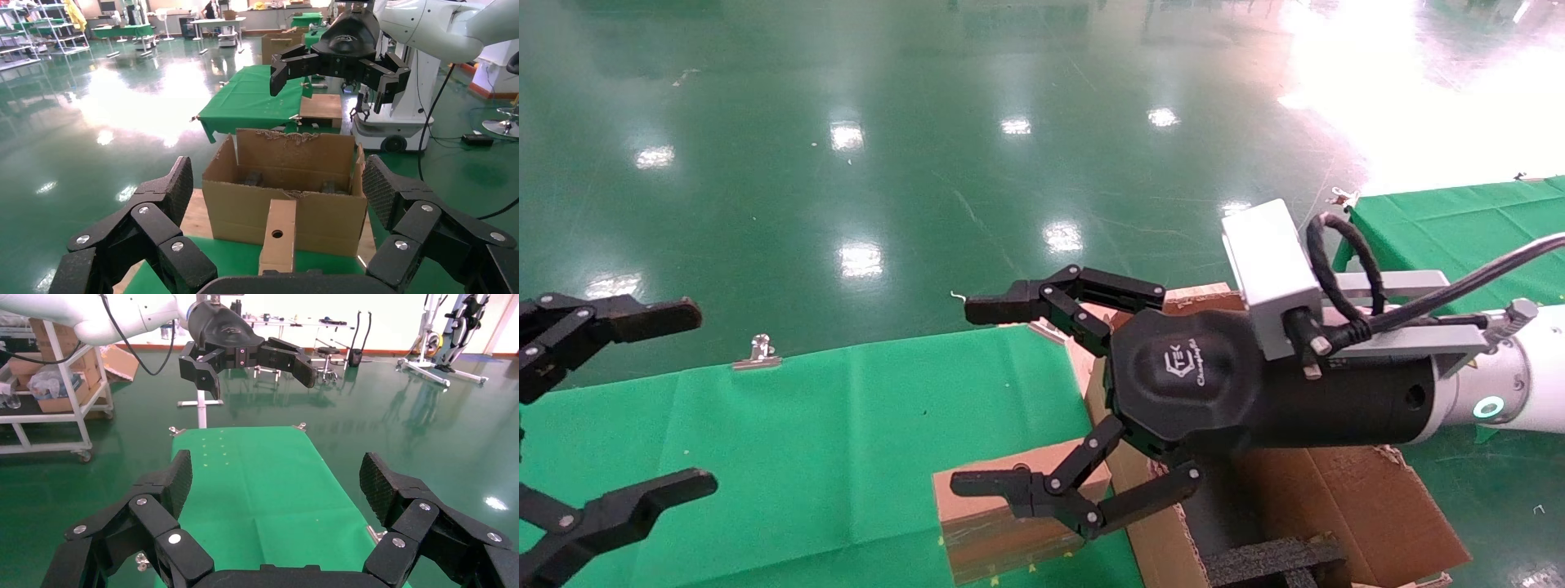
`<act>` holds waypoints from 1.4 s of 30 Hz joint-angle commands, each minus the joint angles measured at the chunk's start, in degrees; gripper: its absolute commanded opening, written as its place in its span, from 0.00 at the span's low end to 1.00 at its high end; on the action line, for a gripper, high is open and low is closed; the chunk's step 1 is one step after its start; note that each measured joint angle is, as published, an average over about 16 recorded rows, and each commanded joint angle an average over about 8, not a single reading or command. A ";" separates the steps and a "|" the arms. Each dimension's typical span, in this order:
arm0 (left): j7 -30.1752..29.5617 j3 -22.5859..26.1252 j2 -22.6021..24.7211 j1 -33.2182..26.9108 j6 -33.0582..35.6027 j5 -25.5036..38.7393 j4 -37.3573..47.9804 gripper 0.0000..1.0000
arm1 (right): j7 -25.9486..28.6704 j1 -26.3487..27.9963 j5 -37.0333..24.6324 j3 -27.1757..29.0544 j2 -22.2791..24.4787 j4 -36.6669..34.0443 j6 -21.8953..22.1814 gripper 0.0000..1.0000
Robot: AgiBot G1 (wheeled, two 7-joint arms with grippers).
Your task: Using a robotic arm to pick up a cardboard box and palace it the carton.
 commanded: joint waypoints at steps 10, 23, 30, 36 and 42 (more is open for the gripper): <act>0.00 0.00 0.00 0.00 0.00 0.00 0.00 1.00 | 0.00 0.00 0.00 0.00 0.00 0.00 0.00 1.00; 0.00 0.00 0.00 0.00 0.00 0.00 0.00 0.00 | 0.00 0.00 0.00 0.00 0.00 0.00 0.00 1.00; 0.00 0.00 0.00 0.00 0.00 0.00 0.00 0.00 | 0.05 0.05 -0.45 -0.17 0.13 -0.05 -0.02 1.00; 0.00 0.00 0.00 0.00 0.00 0.00 0.00 0.00 | 1.69 1.88 -5.41 -2.39 0.80 -0.18 -0.15 1.00; 0.00 0.00 0.00 0.00 0.00 0.00 0.00 0.00 | 3.93 6.30 -14.23 -6.43 -0.16 -0.86 -0.53 1.00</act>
